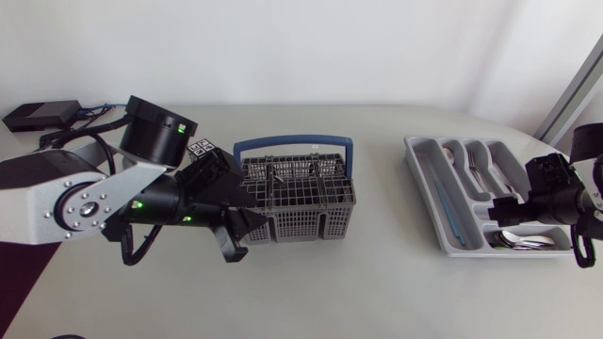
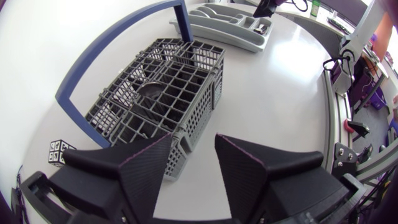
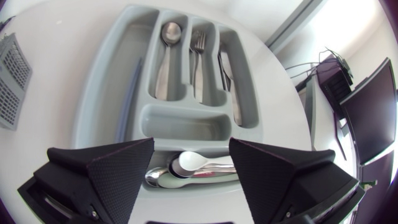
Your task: Transfer all utensils from the basket to the drawer tray.
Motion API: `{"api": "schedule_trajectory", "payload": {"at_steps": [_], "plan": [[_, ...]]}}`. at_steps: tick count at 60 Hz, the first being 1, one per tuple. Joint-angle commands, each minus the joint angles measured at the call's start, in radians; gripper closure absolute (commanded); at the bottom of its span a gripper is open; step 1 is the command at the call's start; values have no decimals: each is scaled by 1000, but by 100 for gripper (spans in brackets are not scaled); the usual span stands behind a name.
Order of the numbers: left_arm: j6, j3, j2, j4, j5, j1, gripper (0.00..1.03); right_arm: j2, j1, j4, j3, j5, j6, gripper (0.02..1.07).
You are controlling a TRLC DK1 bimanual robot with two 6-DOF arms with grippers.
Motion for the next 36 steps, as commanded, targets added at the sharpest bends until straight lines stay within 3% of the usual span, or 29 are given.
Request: {"api": "schedule_trajectory", "payload": {"at_steps": [1,9,17,27,36], "plan": [[39,40,14,8,-13,-11,49,-85,44,-36,-20,-48,6,8],[105,55,15,14,-64,-25,44,-167,140,-103,-21,-115,6,8],[251,54,26,51,-197,-84,37,-197,259,-117,-47,-123,-4,8],[437,57,61,128,-309,-135,37,-252,384,-143,-76,-172,-8,8],[593,69,87,166,-331,-144,38,-282,490,-128,-124,-161,-3,8]]}}
